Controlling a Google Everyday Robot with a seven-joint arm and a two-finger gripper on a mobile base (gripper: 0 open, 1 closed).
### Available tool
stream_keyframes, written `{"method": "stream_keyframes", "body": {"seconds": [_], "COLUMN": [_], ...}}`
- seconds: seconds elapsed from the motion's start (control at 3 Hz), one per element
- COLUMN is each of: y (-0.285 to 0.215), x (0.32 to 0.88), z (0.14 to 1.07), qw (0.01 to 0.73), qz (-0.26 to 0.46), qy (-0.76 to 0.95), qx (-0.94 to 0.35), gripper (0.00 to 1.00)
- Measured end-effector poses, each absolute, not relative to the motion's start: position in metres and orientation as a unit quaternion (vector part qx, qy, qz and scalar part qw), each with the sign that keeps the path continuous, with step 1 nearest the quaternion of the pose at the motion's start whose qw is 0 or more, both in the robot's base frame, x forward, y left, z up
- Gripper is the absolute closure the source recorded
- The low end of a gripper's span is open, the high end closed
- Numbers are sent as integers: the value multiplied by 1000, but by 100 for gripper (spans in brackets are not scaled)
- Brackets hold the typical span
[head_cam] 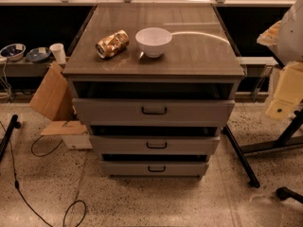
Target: Open bottom drawer
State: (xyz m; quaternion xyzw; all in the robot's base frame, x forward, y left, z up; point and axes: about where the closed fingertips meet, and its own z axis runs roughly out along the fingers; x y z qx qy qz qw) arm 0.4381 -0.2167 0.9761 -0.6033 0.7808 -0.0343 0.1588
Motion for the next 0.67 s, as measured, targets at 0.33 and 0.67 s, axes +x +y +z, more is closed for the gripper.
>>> {"method": "stream_keyframes", "body": {"seconds": [0.33, 0.67], "y": [-217, -216], "x": [438, 436], "z": [976, 959], "qw": [159, 165], "qz": [-34, -30], "qy": [781, 776], "qx": [-603, -608], "gripper": [0, 0]}}
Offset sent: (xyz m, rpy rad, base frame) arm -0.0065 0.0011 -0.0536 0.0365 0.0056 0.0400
